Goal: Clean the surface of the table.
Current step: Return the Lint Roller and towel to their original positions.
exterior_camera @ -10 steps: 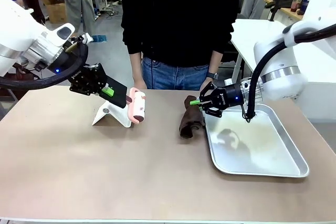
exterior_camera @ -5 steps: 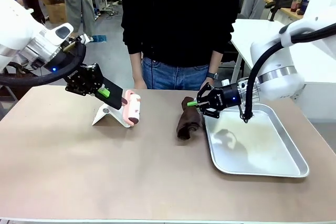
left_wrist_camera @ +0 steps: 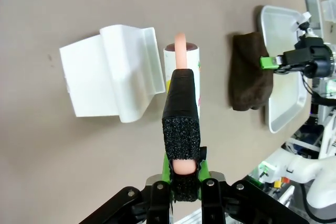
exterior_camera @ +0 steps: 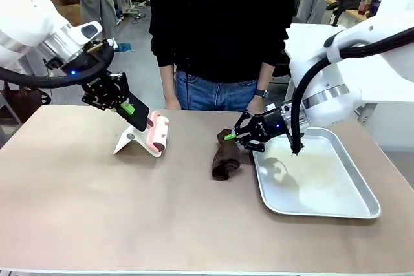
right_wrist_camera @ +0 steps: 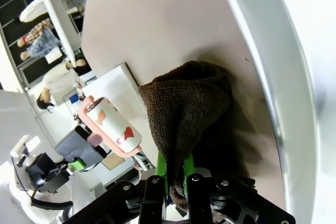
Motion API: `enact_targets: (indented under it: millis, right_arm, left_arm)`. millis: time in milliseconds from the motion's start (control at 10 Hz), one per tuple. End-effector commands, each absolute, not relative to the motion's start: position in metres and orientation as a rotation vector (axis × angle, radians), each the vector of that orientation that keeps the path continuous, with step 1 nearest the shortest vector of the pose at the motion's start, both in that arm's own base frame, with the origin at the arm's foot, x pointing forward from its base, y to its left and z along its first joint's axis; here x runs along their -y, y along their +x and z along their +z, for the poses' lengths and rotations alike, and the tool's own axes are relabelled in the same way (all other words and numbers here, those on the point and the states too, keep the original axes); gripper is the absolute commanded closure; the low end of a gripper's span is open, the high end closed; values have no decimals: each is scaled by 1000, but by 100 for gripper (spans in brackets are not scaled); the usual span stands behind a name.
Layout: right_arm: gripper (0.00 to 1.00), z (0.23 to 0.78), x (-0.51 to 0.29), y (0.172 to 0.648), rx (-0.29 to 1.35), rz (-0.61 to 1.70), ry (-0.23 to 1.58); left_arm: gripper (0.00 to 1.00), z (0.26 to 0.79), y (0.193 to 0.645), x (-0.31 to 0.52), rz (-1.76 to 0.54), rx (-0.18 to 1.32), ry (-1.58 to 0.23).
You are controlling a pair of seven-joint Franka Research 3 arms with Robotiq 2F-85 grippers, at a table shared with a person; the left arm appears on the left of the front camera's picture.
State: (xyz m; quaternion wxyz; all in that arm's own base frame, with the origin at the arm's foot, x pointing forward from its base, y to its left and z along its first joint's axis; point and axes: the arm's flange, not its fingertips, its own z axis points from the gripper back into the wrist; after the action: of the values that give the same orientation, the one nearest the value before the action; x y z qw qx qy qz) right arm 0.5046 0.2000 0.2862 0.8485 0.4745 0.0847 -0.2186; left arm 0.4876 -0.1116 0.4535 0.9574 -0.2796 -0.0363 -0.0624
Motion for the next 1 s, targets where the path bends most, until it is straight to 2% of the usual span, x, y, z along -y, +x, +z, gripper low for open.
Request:
enact_targets:
  millis: [0, 900]
  right_arm:
    - [86, 289, -205, 516, -195, -476, 982]
    - [86, 282, -203, 514, -212, -447, 1009]
  left_arm:
    - [80, 458, 513, 119, -95, 10, -524]
    - [80, 432, 543, 126, -3, -48, -484]
